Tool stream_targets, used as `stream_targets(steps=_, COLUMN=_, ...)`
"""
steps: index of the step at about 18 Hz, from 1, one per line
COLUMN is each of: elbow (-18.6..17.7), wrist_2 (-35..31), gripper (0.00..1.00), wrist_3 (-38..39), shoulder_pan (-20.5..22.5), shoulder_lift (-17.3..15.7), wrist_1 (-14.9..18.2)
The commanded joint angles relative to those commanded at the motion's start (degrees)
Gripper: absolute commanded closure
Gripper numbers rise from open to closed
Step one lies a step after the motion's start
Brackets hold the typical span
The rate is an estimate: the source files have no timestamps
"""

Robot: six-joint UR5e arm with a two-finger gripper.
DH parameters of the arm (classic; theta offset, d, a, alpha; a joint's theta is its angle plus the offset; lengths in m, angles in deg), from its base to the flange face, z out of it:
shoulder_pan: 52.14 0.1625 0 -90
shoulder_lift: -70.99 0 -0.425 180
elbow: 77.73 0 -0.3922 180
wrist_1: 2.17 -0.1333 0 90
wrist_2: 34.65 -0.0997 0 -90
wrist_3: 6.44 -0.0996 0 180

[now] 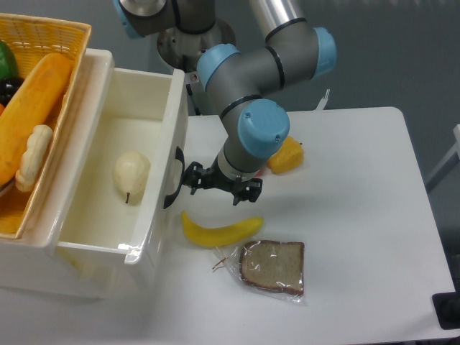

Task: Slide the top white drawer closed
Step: 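Push the white drawer into the cabinet with the gripper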

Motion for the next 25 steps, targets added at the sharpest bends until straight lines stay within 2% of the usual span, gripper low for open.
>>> stream_targets(steps=11, elbow=0.0, wrist_2=0.3, gripper=0.0, wrist_3=0.0, shoulder_pan=-4.8, shoulder_lift=-0.4, wrist_1=-0.6)
stream_targets(steps=25, elbow=-0.3, wrist_2=0.4, gripper=0.0, wrist_3=0.0, shoulder_pan=-7.1, shoulder_lift=-1.4, wrist_1=-0.5)
